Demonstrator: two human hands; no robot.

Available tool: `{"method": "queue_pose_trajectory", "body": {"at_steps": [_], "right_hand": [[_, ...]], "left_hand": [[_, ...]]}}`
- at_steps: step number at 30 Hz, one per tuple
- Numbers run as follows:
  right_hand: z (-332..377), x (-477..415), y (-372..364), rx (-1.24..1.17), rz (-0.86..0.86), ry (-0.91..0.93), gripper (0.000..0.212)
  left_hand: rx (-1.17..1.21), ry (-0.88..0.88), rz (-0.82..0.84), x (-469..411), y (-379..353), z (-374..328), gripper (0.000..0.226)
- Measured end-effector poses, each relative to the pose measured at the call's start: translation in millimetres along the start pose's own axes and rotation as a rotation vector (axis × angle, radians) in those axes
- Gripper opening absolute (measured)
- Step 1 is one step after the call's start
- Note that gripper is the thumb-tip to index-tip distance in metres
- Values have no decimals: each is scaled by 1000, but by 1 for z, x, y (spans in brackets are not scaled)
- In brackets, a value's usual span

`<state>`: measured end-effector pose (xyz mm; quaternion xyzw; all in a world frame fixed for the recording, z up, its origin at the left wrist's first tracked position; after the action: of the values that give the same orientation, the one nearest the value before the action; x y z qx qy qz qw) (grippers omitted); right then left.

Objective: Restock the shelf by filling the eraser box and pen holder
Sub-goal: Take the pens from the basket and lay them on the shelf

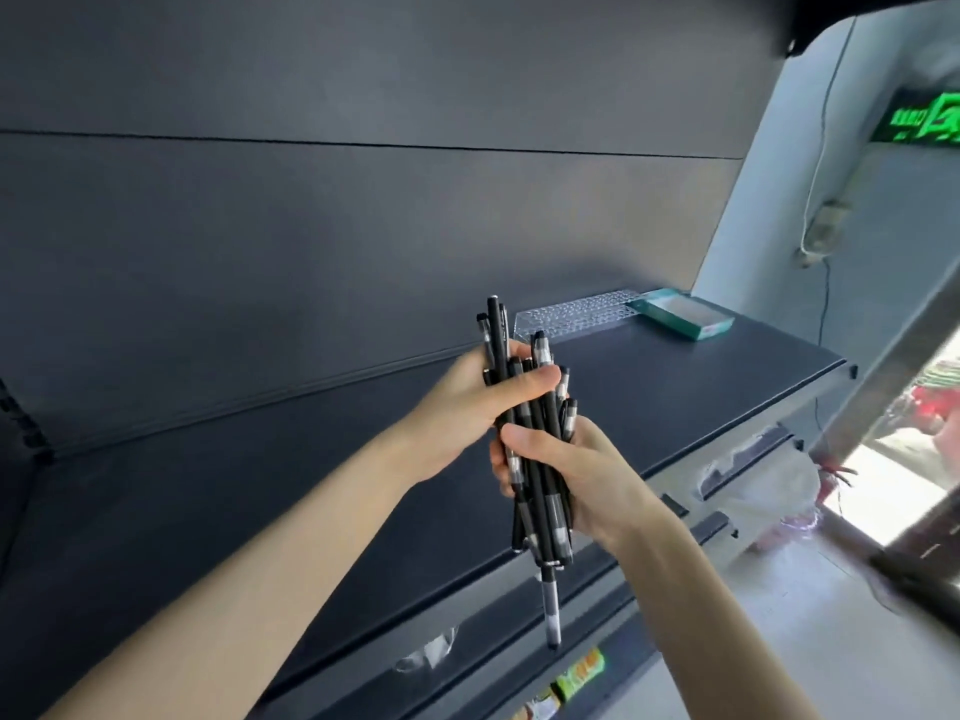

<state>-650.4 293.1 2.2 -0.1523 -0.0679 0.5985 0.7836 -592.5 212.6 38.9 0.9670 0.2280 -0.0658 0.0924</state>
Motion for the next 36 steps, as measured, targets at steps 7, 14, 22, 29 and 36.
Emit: {"method": "queue_pose_trajectory", "body": {"at_steps": [7,14,22,29,36], "right_hand": [[0,-83,55,-12,51,-97,14],[2,-158,102,-55,94,-180,12],[-25,-211,159,-34,149,-324,22],[-42,-240,183,148,248,-302,16],[-54,-255,195,397,195,-143,29]], "left_hand": [[21,62,-118,-87,23,38,12],[0,114,-249,-160,42,64,11],[-22,287,-607,-190,53,125,38],[-110,416,-765,-177,47,152,44],[-311,480,-833,-169,48,163,43]]}}
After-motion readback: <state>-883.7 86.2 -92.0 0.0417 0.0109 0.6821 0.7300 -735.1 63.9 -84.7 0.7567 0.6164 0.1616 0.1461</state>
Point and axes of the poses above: each hand's wrist, its own x-axis away from the middle knuckle, its own y-axis out of the back of the hand, z = x × y, the point moved 5 cm from there along -x, towards the middle knuckle, and after that the axes turned 9 degrees about -x, right-handed, at the moved point
